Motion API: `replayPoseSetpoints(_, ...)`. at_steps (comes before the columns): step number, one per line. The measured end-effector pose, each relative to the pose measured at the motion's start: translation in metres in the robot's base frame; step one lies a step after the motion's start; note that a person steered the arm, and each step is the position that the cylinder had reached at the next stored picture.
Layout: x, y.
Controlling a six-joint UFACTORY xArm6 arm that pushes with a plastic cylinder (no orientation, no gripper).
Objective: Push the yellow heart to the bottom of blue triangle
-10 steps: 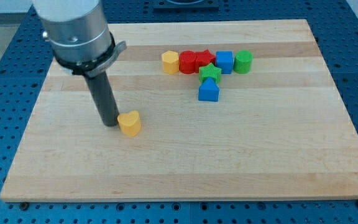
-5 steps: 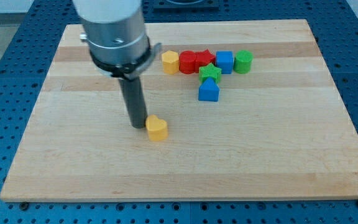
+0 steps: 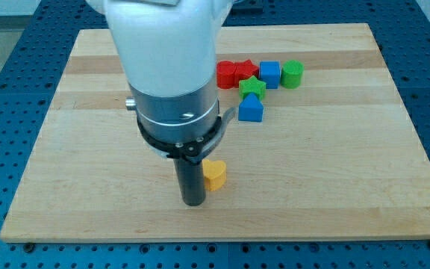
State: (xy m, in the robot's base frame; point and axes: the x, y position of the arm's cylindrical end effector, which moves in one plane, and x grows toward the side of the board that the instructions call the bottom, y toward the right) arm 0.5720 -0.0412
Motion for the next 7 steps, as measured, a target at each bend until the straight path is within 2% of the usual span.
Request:
replayPoseSetpoints(5, -0.09, 0.048)
replayPoseSetpoints(7, -0.094, 0.08)
